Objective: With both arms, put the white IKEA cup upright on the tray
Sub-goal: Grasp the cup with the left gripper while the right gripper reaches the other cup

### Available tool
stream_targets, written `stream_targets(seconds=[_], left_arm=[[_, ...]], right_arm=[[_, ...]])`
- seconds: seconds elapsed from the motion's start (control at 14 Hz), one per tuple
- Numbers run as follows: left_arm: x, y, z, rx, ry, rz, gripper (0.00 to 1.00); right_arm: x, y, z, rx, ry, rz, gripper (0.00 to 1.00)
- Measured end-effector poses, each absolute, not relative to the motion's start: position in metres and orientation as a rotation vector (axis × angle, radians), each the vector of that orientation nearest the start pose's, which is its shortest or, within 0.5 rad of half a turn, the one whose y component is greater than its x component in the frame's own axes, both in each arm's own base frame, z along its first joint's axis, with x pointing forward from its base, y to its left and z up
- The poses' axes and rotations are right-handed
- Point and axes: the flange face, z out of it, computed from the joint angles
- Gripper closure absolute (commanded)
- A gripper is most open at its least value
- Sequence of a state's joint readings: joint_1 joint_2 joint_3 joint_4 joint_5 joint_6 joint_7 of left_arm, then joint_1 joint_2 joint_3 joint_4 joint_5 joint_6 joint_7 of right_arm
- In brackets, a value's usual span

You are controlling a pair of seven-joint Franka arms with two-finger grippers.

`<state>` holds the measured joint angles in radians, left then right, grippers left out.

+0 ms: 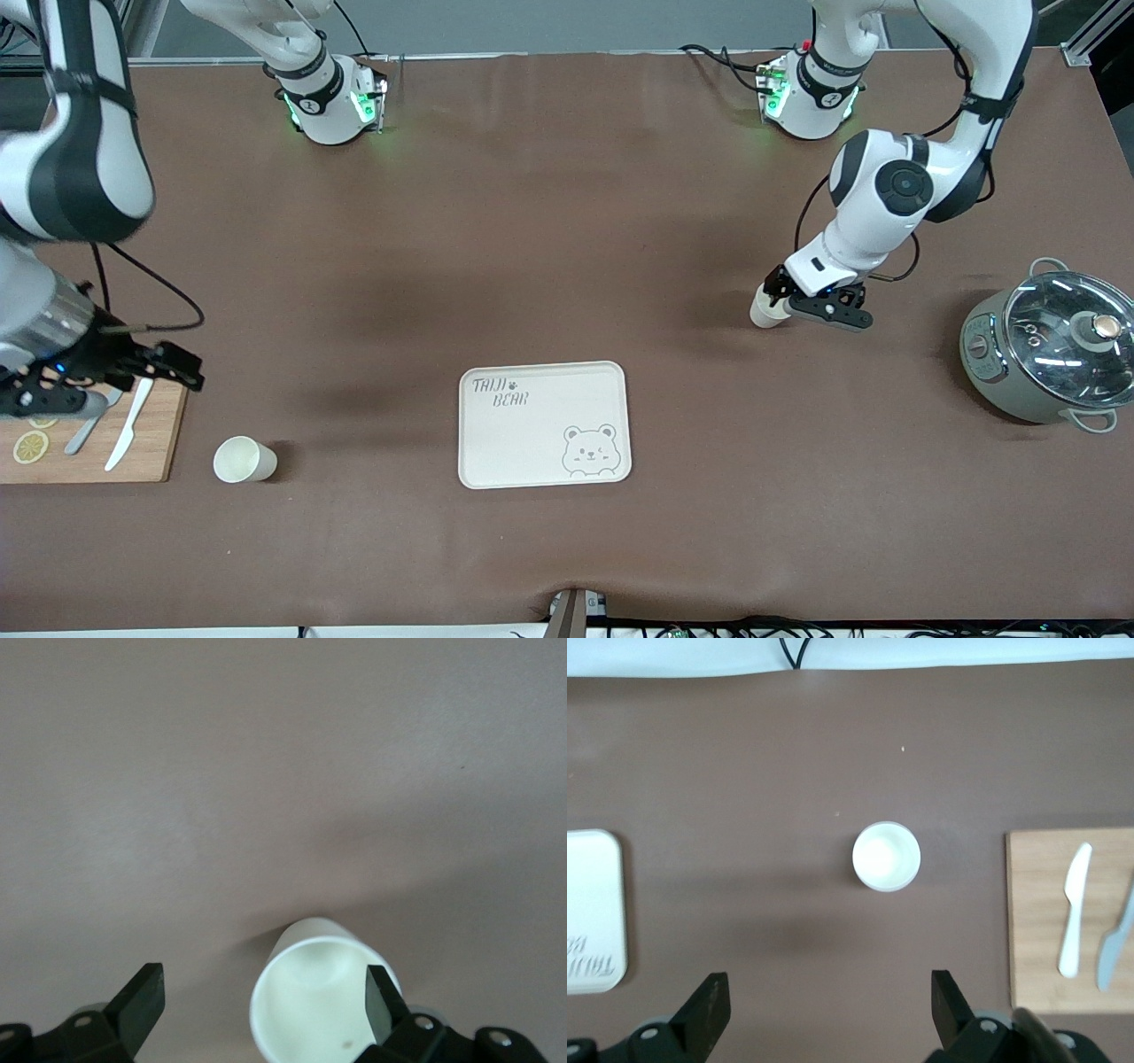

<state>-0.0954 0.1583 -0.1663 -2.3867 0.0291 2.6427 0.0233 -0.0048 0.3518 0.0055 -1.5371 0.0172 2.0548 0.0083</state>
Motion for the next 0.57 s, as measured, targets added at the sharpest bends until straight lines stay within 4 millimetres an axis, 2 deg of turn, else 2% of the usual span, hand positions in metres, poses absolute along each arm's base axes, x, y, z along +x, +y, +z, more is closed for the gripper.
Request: stream_targets(seconds=[0.21, 0.57], left_arm=[[0.496, -0.135, 0.250, -3.131, 0.479, -0.156, 0.00], [0.493, -0.132, 0.245, -3.132, 0.471, -0.140, 0.00]], right_arm=[[0.704, 0.000, 0.413, -3.110, 0.028, -0.300, 0.00], [0.722, -0.002, 0.331, -3.110, 0.034, -0.311, 0.00]])
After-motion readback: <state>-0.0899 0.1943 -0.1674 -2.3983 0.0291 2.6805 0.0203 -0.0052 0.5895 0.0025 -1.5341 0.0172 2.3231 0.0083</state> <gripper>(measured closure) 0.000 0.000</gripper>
